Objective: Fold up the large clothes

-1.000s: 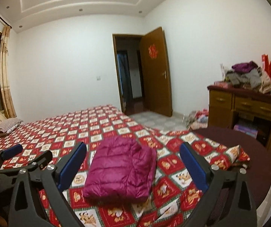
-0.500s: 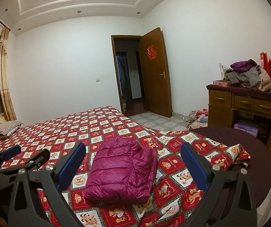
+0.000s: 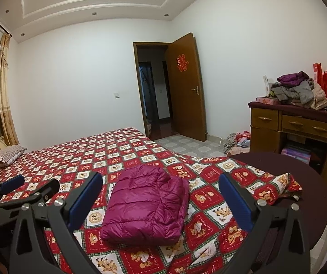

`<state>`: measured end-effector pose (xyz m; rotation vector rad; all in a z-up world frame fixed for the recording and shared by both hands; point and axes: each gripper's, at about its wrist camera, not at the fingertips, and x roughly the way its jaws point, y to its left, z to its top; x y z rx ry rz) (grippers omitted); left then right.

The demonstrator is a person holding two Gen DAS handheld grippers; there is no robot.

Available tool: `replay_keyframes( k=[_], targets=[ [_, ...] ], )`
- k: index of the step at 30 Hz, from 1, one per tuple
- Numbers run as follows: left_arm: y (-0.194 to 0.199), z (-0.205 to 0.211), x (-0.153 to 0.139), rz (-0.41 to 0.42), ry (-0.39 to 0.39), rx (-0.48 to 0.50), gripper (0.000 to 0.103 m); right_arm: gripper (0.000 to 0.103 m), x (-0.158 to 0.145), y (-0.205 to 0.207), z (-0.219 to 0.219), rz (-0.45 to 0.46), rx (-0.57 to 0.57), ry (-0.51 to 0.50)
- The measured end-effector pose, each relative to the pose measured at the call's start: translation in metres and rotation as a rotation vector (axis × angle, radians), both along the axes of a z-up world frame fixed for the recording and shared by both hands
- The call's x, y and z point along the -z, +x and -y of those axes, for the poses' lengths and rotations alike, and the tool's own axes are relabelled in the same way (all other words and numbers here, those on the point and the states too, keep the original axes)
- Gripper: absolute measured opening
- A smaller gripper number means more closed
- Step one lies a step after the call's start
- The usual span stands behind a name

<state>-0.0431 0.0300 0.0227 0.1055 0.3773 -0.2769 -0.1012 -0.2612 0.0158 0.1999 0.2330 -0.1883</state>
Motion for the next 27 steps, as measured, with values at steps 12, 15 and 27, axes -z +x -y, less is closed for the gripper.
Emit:
replay_keyframes(
  k=[12, 15, 27],
  targets=[
    [-0.0039, 0.0002, -0.0008, 0.016, -0.01, -0.002, 0.092, 0.103, -0.0002, -0.0005, -0.001, 0.001, 0.0, -0.001],
    [-0.0051, 0.0005, -0.0015, 0.022, -0.006, -0.003, 0.092, 0.103, -0.0006, -0.001, -0.0013, 0.002, 0.0, -0.002],
    [-0.0058, 0.0019, -0.0024, 0.03, 0.002, -0.014, 0.092, 0.103, -0.0008, -0.0004, -0.0003, 0.001, -0.002, -0.004]
  ],
)
